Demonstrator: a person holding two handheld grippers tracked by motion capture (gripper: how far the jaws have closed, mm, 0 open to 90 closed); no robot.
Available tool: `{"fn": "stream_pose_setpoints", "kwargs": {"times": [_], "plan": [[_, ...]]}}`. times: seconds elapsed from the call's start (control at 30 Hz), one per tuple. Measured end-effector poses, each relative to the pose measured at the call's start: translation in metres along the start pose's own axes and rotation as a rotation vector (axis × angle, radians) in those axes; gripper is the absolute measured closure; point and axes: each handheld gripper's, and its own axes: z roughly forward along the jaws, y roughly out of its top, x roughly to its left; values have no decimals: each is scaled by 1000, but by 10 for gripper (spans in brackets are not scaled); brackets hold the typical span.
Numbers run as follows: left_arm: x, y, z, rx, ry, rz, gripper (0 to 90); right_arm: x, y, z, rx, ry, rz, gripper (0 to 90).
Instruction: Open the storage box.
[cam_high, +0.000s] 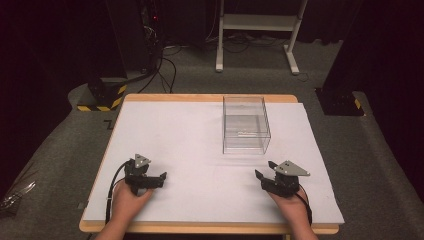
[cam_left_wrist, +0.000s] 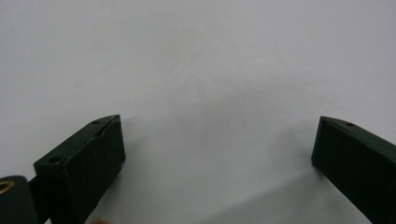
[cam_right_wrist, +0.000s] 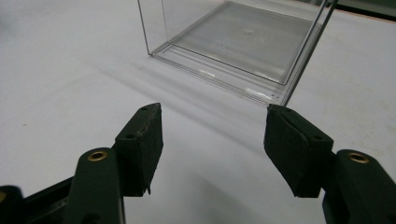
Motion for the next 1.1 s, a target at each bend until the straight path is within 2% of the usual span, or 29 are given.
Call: {"fn": "stream_pose_setpoints", "kwargs": {"times": [0.13, 0.23, 0.37, 0.53, 0.63, 0.77, 0.8, 0.97, 1.1], "plan": [[0, 0, 0, -1, 1, 0, 29, -3, 2, 2, 6, 14, 21, 369], [0, 0, 0, 0, 0, 0, 28, -3, 4, 4, 45, 25, 12, 394], [0, 0, 0, 0, 0, 0, 29, -2, 10, 6, 54, 39, 18, 371], [0, 0, 0, -1, 1, 0, 29, -3, 22, 10, 44, 59, 52, 313], [0, 0, 0, 0, 0, 0, 29, 0, 27, 11, 19, 68, 35, 312], [0, 0, 0, 0, 0, 0, 28, 1, 31, 13, 6, 75, 44, 290], [0, 0, 0, 0, 0, 0, 29, 1, 35, 16, -2, 65, 42, 279], [0, 0, 0, 0, 0, 0, 29, -1, 40, 20, -20, 61, 56, 289], [0, 0, 0, 0, 0, 0, 29, -5, 46, 24, -34, 60, 72, 335]]}}
